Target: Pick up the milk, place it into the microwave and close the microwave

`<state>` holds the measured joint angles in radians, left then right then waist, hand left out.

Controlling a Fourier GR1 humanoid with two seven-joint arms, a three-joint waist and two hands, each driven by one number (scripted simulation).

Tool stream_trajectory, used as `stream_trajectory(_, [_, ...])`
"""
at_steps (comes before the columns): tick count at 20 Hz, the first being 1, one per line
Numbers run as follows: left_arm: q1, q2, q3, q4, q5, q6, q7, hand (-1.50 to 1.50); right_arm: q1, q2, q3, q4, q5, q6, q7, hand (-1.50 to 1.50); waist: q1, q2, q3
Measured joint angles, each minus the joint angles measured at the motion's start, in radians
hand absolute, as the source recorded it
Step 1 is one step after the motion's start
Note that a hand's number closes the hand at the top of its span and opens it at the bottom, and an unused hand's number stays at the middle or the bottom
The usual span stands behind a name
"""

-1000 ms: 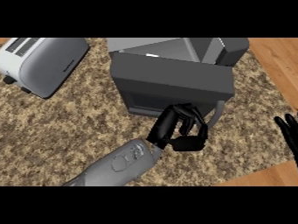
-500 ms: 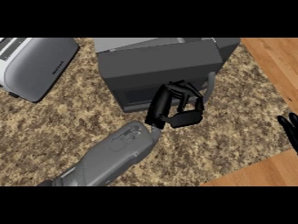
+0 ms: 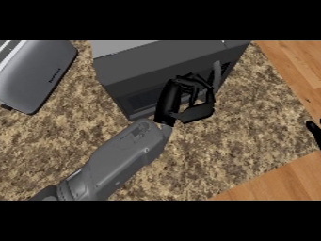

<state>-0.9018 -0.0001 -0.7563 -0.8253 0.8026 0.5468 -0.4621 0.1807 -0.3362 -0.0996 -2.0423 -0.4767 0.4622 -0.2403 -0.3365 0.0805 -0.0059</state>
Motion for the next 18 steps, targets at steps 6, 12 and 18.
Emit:
stream_trajectory(6, [0.0,0.0,-0.003,0.011,0.037,-0.001,-0.058,1.5,-0.019,-0.02,-0.01,-0.018,-0.034,0.001,0.025,-1.5,-0.009,0.001,0.001])
stream_trajectory(12, [0.0,0.001,-0.007,0.021,0.065,0.0,-0.108,1.5,-0.034,-0.038,-0.023,-0.027,-0.069,0.0,0.046,-1.5,-0.02,0.003,0.003])
stream_trajectory(18, [-0.004,0.0,-0.014,0.033,0.094,-0.005,-0.143,1.5,-0.046,-0.052,-0.036,-0.034,-0.104,-0.006,0.069,-1.5,-0.022,0.004,0.003])
